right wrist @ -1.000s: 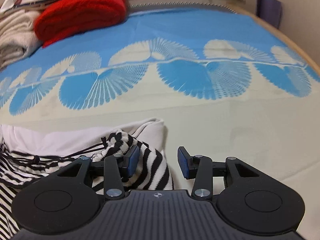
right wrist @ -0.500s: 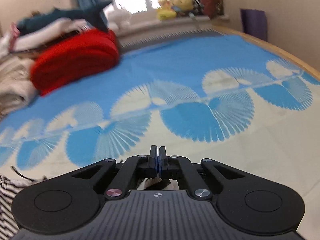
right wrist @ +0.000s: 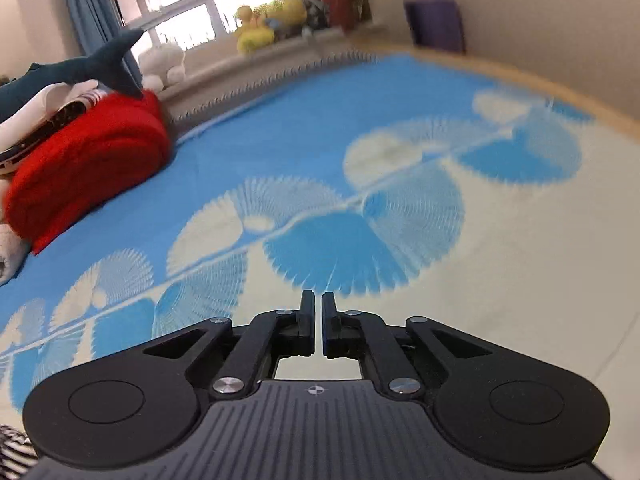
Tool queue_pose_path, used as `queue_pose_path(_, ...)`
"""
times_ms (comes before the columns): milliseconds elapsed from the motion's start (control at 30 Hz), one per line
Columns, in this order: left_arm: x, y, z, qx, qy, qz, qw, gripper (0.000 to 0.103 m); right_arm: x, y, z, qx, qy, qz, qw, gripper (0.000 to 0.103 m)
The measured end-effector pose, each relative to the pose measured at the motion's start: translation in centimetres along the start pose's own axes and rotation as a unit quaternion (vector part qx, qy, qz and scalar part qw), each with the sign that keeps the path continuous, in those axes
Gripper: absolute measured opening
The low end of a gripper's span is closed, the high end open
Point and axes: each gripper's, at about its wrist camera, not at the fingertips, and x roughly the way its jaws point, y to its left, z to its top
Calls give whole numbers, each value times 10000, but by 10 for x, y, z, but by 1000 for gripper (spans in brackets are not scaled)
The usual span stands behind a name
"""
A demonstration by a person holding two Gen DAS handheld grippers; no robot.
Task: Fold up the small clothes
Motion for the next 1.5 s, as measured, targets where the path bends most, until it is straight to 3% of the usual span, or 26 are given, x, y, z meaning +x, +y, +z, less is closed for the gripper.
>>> queue_pose_path(33,-5,4,1,-86,-128,-55,9999,62,0,0,0,-35,131,208,9997,21)
queue_pose_path(67,-10,11,2,-281,-214,-191,9992,67,1,2,-1,-142,274,417,9987,37)
queue_pose_path(133,-13,22,2,-609,-202,-456,9969,69,0,10,-6,-484,496,687,9952,49)
queue_pose_path(233,-11,27,-1,-736,-64,-647,9952,69,6,30,-21,-1387,858,901,9825,50)
queue_pose_path(333,-8,18,2,-492,-3,-607,9969,69,5,60,-47,-2669,800,505,9591,49)
queue_pose_path(400,-5,14,4,-365,-28,-589,9976,68,10,70,-55,-3105,722,255,9475,13)
queue_pose_path(433,-4,14,4,-322,-60,-574,9978,64,11,71,-53,-3044,659,273,9499,2)
queue_pose_path(467,-2,13,5,-286,-83,-577,9979,57,9,70,-48,-2868,443,263,9566,2)
queue_pose_path(500,0,12,6,-259,-105,-594,9978,22,4,68,-39,-2610,102,204,9651,2)
queue_pose_path(533,1,12,8,-222,-155,-615,9977,3,-2,65,-31,-2308,-234,116,9726,2)
queue_pose_path(600,-11,10,12,-260,-768,-532,9953,3,-11,60,-18,-1736,-736,49,9821,2)
queue_pose_path(667,-27,2,15,-109,-1366,-509,9893,3,-11,64,-18,-1751,-890,-42,9805,2)
queue_pose_path(700,-28,-4,15,39,-1411,-415,9891,3,-7,70,-21,-1906,-865,-156,9777,2)
queue_pose_path(733,-21,-9,15,149,-1250,-348,9914,4,0,74,-25,-2004,-751,-268,9765,3)
queue_pose_path(800,9,-14,11,263,-292,-190,9990,13,29,76,-32,-2108,40,-464,9764,5)
queue_pose_path(833,27,-14,6,305,342,-62,9989,31,46,74,-40,-2162,683,-547,9724,14)
queue_pose_path(867,35,-14,-1,342,688,95,9970,34,58,72,-50,-2229,1255,-643,9646,25)
queue_pose_path(900,30,-11,-2,336,547,145,9978,41,61,70,-56,-2333,1430,-677,9595,25)
queue_pose_path(967,10,-4,4,166,237,96,9995,42,46,72,-54,-2616,1116,-689,9562,33)
queue_pose_path(1033,-9,8,4,-129,65,-131,9998,49,25,64,-41,-2270,839,-537,9688,44)
queue_pose_path(1067,-19,16,2,-290,55,-248,9993,51,11,55,-35,-1940,775,-377,9772,44)
queue_pose_path(1133,-34,26,-2,-392,127,-493,9979,53,-19,34,-28,-1325,791,-34,9880,44)
queue_pose_path(1200,-51,35,-8,-460,283,-759,9957,53,-44,18,-25,-1019,851,117,9911,44)
queue_pose_path(1400,-86,61,-59,-584,705,-928,9915,53,-84,-24,-66,-793,1479,268,9855,47)
queue_pose_path(1433,-85,65,-70,-670,728,-861,9914,53,-88,-26,-73,-753,1706,180,9823,47)
queue_pose_path(1500,-82,76,-81,-1090,910,-892,9858,53,-96,-30,-80,-706,1741,227,9819,46)
